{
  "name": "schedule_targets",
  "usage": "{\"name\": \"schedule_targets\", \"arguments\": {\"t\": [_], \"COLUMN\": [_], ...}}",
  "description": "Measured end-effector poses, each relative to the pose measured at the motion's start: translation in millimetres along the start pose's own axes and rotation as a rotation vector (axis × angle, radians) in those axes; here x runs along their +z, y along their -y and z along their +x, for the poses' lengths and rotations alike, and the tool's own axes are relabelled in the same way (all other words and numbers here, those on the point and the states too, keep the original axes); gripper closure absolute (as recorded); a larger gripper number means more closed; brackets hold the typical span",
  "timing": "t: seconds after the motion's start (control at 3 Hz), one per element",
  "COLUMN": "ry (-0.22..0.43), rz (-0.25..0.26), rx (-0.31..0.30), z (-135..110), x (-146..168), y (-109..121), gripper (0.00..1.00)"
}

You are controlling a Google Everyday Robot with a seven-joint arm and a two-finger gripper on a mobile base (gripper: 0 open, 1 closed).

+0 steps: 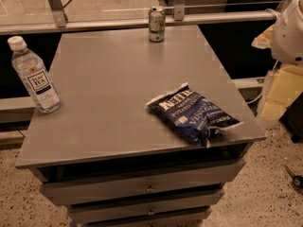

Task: Pick blue chip bag

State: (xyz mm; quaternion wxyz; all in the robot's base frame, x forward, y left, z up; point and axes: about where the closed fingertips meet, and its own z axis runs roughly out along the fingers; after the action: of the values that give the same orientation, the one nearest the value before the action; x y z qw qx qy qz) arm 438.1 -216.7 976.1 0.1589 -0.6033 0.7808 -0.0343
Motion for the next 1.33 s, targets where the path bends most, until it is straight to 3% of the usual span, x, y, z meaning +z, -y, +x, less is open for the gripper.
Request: {"name": "schedule_targets", "arguments": {"t": [0.33, 0.67, 1.33], "ry": [0.0, 0.055, 0.243], "rz": [0.0, -0.025, -0.16], "rx": [0.0, 0.013, 0.083], "z": [0, -2, -17], "x": [0, 20, 106], "y": [0, -3, -18], "gripper": [0.0, 0.0, 0.0]}}
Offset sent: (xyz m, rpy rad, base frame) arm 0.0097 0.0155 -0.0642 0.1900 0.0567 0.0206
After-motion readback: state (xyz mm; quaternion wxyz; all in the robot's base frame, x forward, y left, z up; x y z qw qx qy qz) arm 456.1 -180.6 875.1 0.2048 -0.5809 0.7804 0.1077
